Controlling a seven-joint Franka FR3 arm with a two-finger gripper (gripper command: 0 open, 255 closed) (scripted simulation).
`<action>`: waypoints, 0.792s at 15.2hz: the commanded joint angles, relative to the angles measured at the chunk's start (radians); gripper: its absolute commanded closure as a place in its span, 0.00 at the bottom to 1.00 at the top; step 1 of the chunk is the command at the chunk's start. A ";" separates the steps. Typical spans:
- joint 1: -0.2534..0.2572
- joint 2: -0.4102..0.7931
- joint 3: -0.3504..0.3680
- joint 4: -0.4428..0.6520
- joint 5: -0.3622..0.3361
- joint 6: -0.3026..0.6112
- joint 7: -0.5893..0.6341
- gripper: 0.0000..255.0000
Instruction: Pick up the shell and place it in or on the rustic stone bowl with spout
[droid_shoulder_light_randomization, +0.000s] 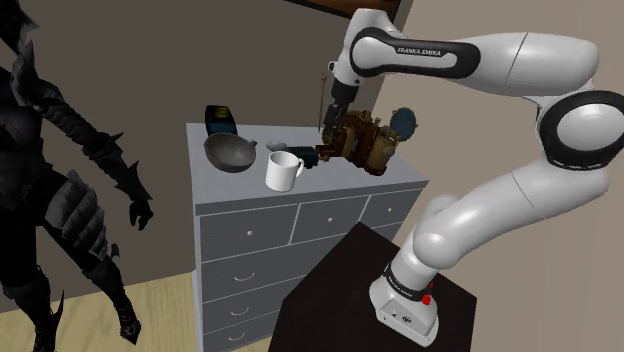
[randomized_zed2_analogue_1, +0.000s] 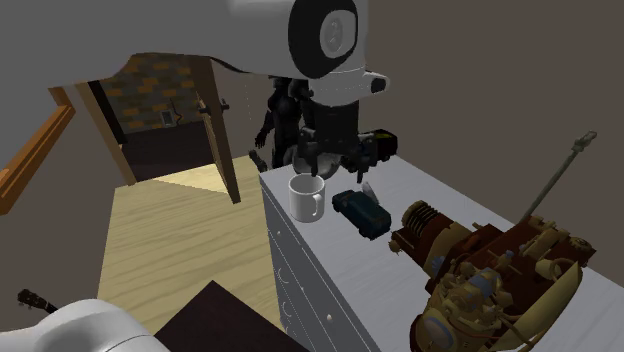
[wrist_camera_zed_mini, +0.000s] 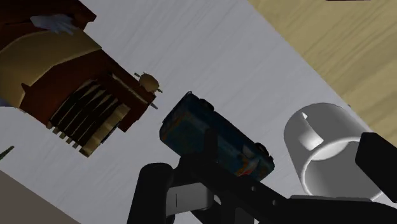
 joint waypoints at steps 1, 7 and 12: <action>0.012 0.084 -0.040 0.056 0.018 0.018 -0.081 0.00; 0.037 0.349 -0.129 0.243 0.116 0.048 -0.318 0.00; 0.028 0.586 -0.160 0.447 0.226 0.019 -0.507 0.00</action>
